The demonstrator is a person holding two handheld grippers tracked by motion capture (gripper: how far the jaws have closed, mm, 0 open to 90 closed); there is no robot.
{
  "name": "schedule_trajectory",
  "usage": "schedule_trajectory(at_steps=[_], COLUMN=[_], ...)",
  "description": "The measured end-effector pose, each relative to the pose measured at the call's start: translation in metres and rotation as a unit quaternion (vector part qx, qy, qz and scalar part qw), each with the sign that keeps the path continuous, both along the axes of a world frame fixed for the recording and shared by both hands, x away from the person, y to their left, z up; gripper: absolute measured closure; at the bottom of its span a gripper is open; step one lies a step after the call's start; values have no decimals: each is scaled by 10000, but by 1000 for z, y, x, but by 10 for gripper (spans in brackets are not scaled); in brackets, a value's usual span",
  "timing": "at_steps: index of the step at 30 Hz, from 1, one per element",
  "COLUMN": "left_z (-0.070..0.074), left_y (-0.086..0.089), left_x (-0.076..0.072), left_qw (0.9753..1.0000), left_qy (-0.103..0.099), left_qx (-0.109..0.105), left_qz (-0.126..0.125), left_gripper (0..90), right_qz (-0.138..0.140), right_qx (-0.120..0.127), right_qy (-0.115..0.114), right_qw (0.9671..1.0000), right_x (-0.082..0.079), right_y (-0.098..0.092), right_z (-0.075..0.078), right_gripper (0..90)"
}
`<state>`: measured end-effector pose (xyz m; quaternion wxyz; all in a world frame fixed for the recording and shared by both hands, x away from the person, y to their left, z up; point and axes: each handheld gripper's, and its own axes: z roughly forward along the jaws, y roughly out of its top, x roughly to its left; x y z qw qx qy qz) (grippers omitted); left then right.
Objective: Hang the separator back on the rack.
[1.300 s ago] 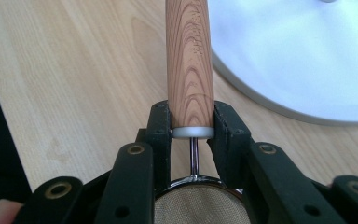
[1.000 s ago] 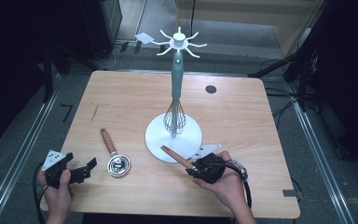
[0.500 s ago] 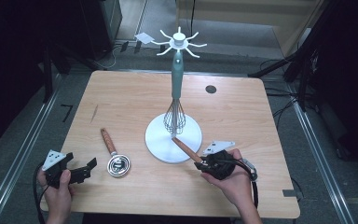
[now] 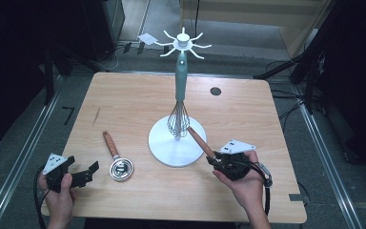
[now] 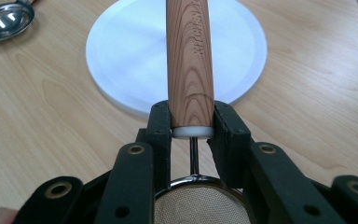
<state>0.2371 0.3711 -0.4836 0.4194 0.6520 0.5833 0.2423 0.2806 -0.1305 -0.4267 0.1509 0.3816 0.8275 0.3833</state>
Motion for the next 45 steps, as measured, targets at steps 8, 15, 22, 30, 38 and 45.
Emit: schedule_trajectory(at_steps=[8,15,22,30,38,45], left_z=[0,0,0,0,0,0], left_y=[0,-1,-1,-1,-1,-1], left_x=[0,0,0,0,0,0], left_qw=[10000,10000,10000,10000,10000,10000], left_qy=[2,10,1,-2,6,1], left_qx=[8,26,41,11,56,57], left_qz=[2,6,-6,-2,-6,-9], left_gripper=[0,0,0,0,0,0], right_qz=[-291,-521,-609,-636,-745,-681], right_qx=[258,506,530,751,997,1176], right_qy=[-208,-462,-649,-804,-987,-1128], right_qw=[9990,9963,9946,9919,9873,9843], right_x=[-1,-2,-4,-8,-11,-16], right_y=[-5,-11,-11,-12,-14,-13], right_z=[3,9,11,19,26,36], right_gripper=[722,722,722,722,722,721])
